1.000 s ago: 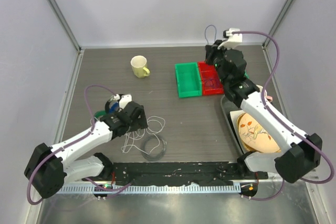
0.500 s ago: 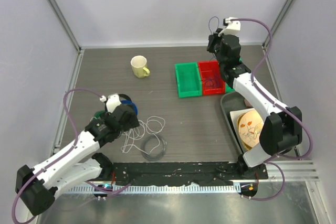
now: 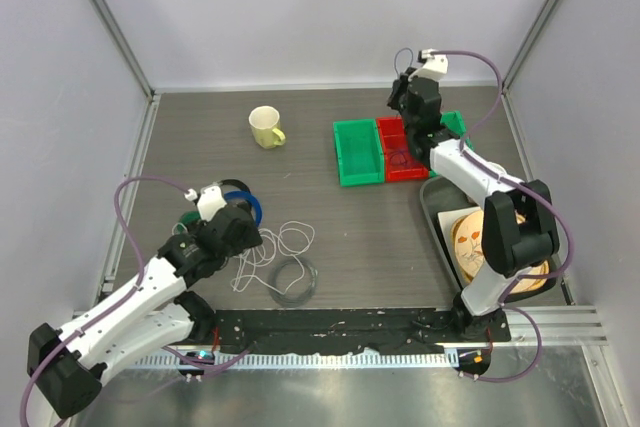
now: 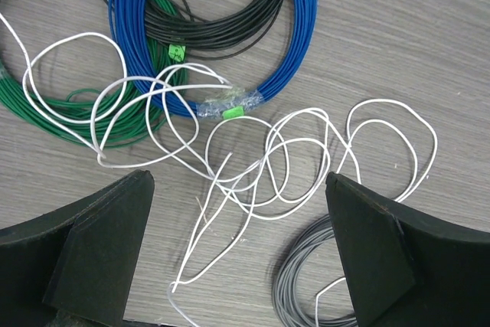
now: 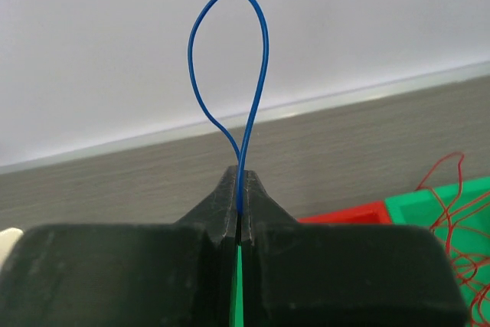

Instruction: Untangle the cables

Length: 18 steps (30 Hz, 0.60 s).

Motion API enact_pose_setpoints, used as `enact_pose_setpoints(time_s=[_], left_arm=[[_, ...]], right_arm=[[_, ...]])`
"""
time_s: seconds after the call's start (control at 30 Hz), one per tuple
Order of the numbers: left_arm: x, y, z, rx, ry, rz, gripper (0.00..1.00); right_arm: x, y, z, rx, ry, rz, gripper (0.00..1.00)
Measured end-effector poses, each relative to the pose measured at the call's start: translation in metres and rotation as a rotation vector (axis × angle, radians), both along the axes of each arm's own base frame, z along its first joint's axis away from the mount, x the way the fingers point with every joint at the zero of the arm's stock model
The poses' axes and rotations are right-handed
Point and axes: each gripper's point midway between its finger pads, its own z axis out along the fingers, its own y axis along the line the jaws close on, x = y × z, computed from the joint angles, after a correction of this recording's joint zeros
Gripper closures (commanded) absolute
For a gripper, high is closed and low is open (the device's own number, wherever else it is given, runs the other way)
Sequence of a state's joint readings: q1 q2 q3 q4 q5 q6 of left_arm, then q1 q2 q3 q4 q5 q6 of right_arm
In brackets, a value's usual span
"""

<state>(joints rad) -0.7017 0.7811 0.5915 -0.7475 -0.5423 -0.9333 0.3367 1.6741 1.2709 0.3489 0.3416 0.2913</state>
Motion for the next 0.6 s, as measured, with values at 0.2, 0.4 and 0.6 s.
enact_pose_setpoints(time_s=[0.2, 0.4, 0.6], left_arm=[[-0.003, -0.003, -0.012, 0.006, 0.04, -0.009, 0.0], [-0.003, -0.008, -0.014, -0.01, 0.05, -0.019, 0.0], [-0.004, -0.008, -0.016, -0.022, 0.054, -0.019, 0.0]], right_arm=[[-0.012, -0.003, -0.075, 0.029, 0.119, -0.015, 0.99], [-0.025, -0.006, -0.154, 0.073, 0.268, -0.057, 0.99], [-0.03, -0.005, -0.199, 0.137, 0.358, -0.092, 0.99]])
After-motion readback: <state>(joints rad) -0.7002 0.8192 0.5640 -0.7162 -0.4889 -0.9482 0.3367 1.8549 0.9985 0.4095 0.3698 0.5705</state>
